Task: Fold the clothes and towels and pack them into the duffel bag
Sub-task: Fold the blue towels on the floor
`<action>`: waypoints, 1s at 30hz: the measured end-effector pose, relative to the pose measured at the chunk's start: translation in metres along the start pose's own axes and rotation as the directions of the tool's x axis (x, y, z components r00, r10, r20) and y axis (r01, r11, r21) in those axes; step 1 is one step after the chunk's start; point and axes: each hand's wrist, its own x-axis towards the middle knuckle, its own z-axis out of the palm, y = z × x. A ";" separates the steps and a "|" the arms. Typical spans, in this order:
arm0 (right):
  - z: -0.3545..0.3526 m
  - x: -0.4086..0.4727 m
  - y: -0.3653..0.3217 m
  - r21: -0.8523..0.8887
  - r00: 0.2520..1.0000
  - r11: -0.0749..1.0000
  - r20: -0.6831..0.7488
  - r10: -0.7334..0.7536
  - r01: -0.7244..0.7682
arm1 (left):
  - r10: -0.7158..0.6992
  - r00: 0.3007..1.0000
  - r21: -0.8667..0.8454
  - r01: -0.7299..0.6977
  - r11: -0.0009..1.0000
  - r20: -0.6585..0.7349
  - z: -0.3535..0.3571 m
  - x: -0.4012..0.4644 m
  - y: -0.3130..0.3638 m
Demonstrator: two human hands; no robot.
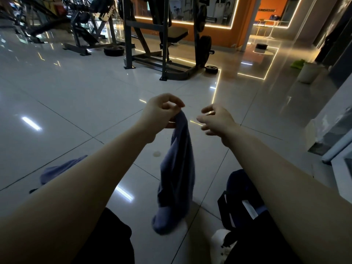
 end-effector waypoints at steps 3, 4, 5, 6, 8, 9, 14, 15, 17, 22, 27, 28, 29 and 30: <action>0.008 -0.013 -0.008 -0.020 0.982 0.999 0.184 -0.036 0.040 | -0.046 0.998 0.021 0.047 0.999 -0.046 0.000 0.003 -0.006; 0.010 -0.017 -0.009 -0.053 0.974 0.997 0.223 -0.049 0.063 | -0.060 0.995 0.009 0.061 0.998 -0.076 0.000 0.004 -0.007; 0.013 -0.019 -0.009 -0.082 0.967 0.993 0.247 -0.060 0.082 | -0.068 0.992 0.004 0.069 0.998 -0.104 -0.001 0.005 -0.008; 0.016 -0.022 -0.009 -0.099 0.962 0.990 0.266 -0.067 0.097 | -0.068 0.990 0.012 0.070 0.998 -0.123 -0.001 0.006 -0.009; 0.023 -0.026 -0.010 -0.086 0.951 0.991 0.300 -0.074 0.105 | -0.058 0.991 0.060 0.066 0.996 -0.121 -0.002 0.007 -0.011; 0.026 -0.027 -0.010 -0.079 0.950 0.991 0.303 -0.077 0.105 | -0.054 0.993 0.085 0.064 0.994 -0.108 -0.001 0.007 -0.011; 0.036 -0.025 -0.009 -0.127 0.982 0.988 0.179 -0.066 0.089 | 0.014 0.999 0.184 -0.005 0.983 -0.043 -0.003 0.007 -0.005; 0.033 -0.024 -0.010 -0.129 0.986 0.988 0.157 -0.063 0.084 | 0.027 0.999 0.221 -0.017 0.975 -0.042 -0.006 0.008 -0.006; 0.027 -0.022 -0.012 -0.109 0.991 0.992 0.128 -0.049 0.063 | 0.042 0.998 0.360 -0.024 0.933 -0.043 -0.012 0.010 -0.012; 0.016 -0.026 -0.016 -0.141 0.982 0.982 0.158 -0.103 0.125 | 0.164 0.984 0.806 -0.150 0.572 0.067 -0.021 0.011 -0.031; 0.006 -0.028 -0.018 -0.139 0.961 0.981 0.258 -0.096 0.135 | 0.228 0.973 0.699 -0.145 0.701 -0.027 -0.026 0.010 -0.024; 0.003 -0.027 -0.018 -0.138 0.953 0.983 0.292 -0.076 0.121 | 0.246 0.969 0.700 -0.154 0.697 -0.032 -0.026 0.011 -0.024; 0.001 -0.026 -0.017 -0.159 0.947 0.981 0.315 -0.056 0.111 | 0.257 0.966 0.696 -0.156 0.701 -0.042 -0.027 0.010 -0.024; 0.000 -0.024 -0.013 -0.204 0.945 0.973 0.324 -0.033 0.104 | 0.257 0.965 0.689 -0.148 0.709 -0.057 -0.028 0.010 -0.025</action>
